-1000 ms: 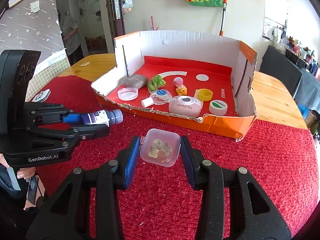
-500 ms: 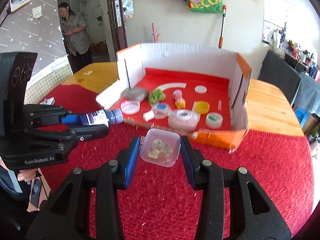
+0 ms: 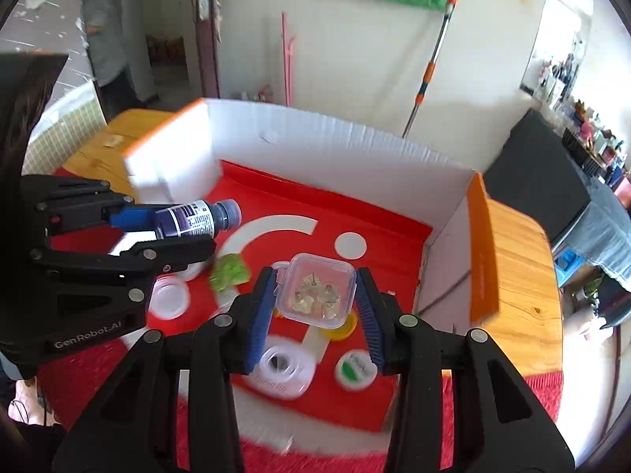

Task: Organize objects
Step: 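Carry the blue bottle with the left tool while the right tool carries the bead box into the box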

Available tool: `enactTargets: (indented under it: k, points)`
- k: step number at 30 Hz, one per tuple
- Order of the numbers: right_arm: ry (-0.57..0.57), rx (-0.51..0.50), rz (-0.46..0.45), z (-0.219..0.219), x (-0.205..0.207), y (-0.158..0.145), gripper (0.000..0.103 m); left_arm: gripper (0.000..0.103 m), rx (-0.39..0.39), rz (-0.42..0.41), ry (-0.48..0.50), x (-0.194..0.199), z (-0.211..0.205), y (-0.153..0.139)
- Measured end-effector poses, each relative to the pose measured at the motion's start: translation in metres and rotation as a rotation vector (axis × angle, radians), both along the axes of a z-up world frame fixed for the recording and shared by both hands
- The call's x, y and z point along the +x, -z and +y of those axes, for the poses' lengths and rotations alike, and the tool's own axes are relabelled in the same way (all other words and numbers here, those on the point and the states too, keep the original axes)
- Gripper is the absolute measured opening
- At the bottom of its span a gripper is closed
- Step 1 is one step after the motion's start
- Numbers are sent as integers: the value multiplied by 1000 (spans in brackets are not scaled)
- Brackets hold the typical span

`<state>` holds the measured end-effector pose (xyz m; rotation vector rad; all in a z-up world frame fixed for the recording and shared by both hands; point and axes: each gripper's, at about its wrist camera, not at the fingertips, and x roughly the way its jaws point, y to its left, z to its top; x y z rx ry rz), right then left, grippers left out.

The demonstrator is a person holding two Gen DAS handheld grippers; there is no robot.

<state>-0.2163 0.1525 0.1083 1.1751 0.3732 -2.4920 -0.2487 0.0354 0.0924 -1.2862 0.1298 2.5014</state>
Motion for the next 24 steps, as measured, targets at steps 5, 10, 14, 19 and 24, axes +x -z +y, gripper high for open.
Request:
enactTargets:
  k: [5, 10, 14, 19, 24]
  points:
    - [17, 13, -84, 1, -34, 21, 39, 28, -36, -48, -26, -25, 2, 20]
    - [63, 33, -127, 2, -51, 37, 39, 28, -43, -81, -33, -39, 1, 36]
    - [77, 56, -160, 1, -58, 46, 39, 28, -46, -108, -38, -46, 1, 46]
    - [87, 69, -209, 3, -65, 57, 39, 28, -46, -123, -44, -50, -1, 50]
    - [77, 86, -245, 0, -68, 63, 39, 28, -60, -148, -45, -53, -2, 55]
